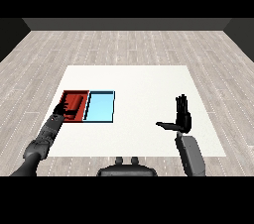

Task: Pick the red can and put it in the red box

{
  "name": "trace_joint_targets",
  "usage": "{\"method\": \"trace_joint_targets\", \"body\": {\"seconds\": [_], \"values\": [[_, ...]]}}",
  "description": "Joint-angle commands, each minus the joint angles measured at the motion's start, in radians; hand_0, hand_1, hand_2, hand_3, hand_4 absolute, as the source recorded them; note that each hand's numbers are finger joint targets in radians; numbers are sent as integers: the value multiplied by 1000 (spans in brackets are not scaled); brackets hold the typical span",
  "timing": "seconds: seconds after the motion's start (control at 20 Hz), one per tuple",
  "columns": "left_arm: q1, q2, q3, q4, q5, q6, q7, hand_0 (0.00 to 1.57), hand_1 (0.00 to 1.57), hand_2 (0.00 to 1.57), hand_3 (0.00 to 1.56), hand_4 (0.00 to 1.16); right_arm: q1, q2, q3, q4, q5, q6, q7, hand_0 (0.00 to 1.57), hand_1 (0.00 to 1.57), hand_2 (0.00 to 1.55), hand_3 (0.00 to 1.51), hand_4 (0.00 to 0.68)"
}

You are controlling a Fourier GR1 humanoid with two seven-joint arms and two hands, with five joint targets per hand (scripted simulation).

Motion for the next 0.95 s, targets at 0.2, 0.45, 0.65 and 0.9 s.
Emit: {"method": "trace_joint_targets", "body": {"seconds": [0.2, 0.45, 0.65, 0.9], "values": [[-61, -4, 12, 34, 2, -6, 124, 0, 0, 0, 0, 0, 44, 26, 19, -5, 19, 16, -53, 0, 0, 0, 0, 0], [-10, -32, 167, -105, 154, 113, -135, 0, 0, 0, 0, 0, 47, -33, -36, -74, -36, 57, -12, 0, 0, 0, 0, 0], [1, -66, 314, -286, 313, 19, -425, 0, 0, 0, 0, 0, 40, -5, 9, -71, -28, 67, -10, 0, 0, 0, 0, 0], [28, -154, 305, -476, 356, -102, -596, 0, 0, 0, 0, 0, 40, 18, 31, -68, -11, 51, -3, 0, 0, 0, 0, 0]]}}
